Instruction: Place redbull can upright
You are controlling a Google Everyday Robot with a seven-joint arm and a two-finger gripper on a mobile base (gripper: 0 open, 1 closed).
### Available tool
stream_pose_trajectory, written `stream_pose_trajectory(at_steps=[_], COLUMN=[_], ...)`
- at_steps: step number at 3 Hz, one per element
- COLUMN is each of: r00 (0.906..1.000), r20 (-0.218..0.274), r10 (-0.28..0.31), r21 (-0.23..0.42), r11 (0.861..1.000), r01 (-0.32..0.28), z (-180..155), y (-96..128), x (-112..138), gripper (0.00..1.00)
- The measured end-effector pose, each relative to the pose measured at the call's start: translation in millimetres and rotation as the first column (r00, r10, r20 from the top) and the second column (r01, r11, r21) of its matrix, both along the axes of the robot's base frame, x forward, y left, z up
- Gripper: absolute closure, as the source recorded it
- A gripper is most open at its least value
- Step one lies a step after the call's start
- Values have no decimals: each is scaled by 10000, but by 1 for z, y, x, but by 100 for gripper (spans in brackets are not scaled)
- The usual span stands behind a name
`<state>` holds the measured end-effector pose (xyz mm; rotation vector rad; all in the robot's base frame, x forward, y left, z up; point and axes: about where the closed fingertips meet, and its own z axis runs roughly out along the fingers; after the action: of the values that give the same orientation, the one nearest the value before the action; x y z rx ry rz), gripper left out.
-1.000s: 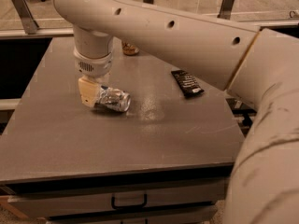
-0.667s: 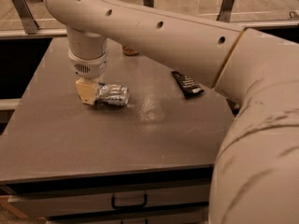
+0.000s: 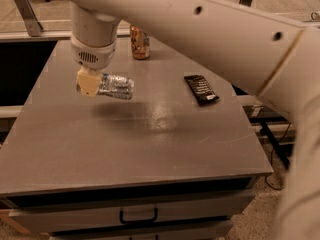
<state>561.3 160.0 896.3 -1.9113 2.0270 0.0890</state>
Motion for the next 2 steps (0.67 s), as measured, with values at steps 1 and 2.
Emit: stream_pose_trajectory(at_steps=[1, 2], r00=[9943, 9823], r20=[778, 1252], r10=[731, 1390], r21=[1849, 4727], r11=[9790, 8622], r01=[-864, -1823], z=[30, 35], y=[-5, 7], x=[-13, -18], gripper=[100, 100])
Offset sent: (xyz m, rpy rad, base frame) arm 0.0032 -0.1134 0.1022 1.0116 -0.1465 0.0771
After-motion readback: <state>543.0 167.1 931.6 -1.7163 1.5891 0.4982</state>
